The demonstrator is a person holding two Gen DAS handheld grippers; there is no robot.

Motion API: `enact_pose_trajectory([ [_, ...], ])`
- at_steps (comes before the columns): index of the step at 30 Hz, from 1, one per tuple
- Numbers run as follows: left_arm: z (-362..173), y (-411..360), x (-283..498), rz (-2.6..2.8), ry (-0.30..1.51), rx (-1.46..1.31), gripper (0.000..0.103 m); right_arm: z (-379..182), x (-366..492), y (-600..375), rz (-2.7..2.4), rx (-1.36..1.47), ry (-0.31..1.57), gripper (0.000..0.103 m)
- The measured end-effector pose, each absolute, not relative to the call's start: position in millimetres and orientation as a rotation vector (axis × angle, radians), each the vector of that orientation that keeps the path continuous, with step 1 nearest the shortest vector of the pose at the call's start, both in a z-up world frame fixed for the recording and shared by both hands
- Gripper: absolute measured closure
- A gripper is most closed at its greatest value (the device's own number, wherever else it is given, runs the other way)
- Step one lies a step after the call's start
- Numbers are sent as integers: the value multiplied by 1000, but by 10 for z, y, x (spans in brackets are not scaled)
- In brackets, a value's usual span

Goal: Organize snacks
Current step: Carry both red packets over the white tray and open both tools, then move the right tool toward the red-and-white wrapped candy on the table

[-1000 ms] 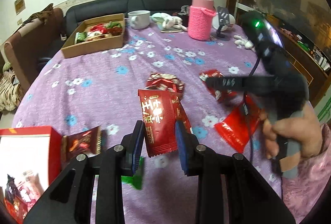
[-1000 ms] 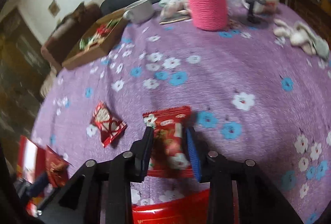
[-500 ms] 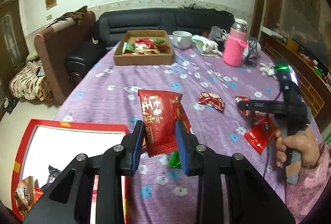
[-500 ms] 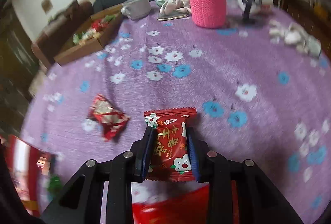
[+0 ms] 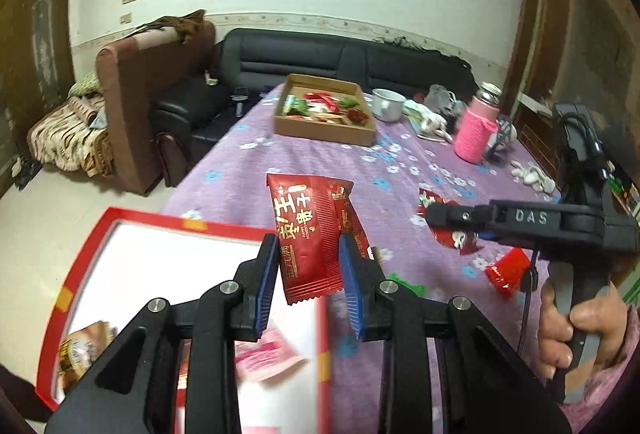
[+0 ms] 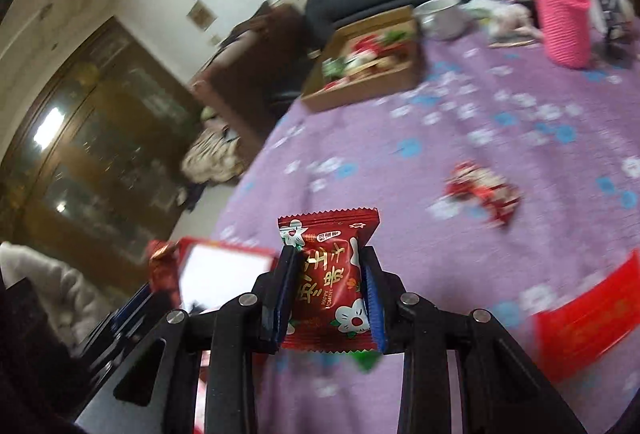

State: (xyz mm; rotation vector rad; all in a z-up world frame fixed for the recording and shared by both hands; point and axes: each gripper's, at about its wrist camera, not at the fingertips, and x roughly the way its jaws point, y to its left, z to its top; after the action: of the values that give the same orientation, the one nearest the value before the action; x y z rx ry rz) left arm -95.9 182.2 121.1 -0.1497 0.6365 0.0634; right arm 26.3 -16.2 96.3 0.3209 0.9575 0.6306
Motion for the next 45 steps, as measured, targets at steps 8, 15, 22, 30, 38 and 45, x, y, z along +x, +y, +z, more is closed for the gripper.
enact_pose_trajectory([
  [8,1077,2416,-1309,177,639,-179,75,997,-131,662,737,208,981,71],
  [15,858,2701,-1453,247,693,-195,74,756,-409,1305,786,123,1033,71],
  [22,888,2735,-1572,298,669,-198,65,835,-549,1262,854,186,956,61],
  [30,904,2328,-1521,195,664,-158,60,823,-225,-154,604,356,902,57],
  [38,805,1680,-1362,43,712,-90,60,462,-139,-1756,336,560,921,57],
  [45,767,1433,-1175,-14,762,-13,60,506,159,-1736,347,476,938,56],
])
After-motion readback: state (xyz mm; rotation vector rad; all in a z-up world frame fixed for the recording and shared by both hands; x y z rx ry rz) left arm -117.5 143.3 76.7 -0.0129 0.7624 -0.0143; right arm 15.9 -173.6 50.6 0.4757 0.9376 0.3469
